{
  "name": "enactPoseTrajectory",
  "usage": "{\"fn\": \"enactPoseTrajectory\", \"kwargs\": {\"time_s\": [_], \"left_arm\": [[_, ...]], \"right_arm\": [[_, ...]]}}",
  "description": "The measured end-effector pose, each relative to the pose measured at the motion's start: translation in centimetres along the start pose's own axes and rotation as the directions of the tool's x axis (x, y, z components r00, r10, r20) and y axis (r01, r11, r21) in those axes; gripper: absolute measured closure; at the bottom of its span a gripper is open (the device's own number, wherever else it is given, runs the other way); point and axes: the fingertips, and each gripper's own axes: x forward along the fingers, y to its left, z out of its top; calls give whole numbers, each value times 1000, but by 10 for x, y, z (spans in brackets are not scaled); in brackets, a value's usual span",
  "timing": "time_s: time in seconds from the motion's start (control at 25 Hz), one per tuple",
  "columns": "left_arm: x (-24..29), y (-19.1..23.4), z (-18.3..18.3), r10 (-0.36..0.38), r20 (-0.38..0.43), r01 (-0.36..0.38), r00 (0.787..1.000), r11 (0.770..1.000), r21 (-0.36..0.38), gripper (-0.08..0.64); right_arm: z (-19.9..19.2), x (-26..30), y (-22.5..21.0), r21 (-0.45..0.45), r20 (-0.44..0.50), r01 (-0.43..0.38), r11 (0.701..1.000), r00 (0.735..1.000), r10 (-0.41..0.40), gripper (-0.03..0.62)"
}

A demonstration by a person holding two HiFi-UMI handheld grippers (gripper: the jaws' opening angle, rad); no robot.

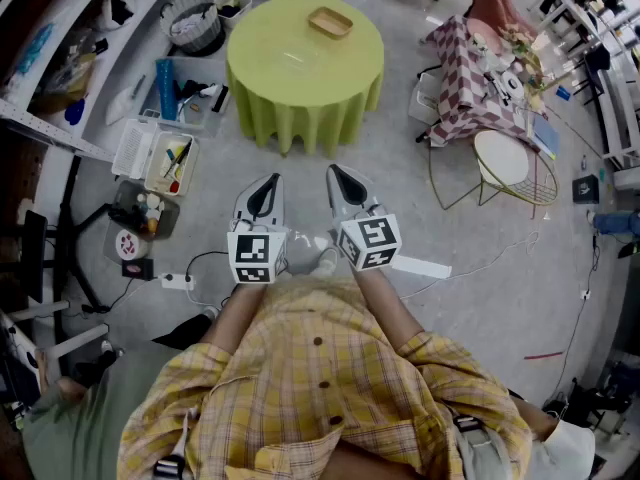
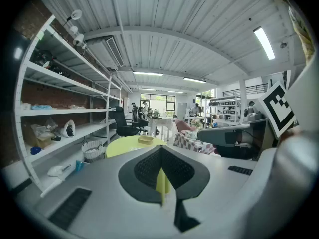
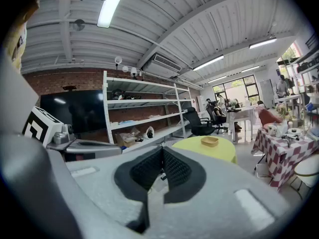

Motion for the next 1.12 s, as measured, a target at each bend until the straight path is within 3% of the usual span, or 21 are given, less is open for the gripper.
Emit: {"fn": "enactPoseTrajectory", "kwargs": {"time_s": [0.6, 0.8, 1.12], "left_arm": [[6, -29, -4, 4, -49, -3, 999, 1000, 18, 555], [11, -40, 1, 21, -44, -23, 999, 999, -34, 555], [12, -72, 9, 51, -18, -52, 999, 997, -57, 555]], "right_arm": [[-4, -15, -17, 20, -8, -49, 999, 999, 49, 595], [-3, -24, -27, 5, -6, -61, 998, 998, 61, 594], [3, -41, -50, 5, 41, -94, 996, 995, 94, 595]]}}
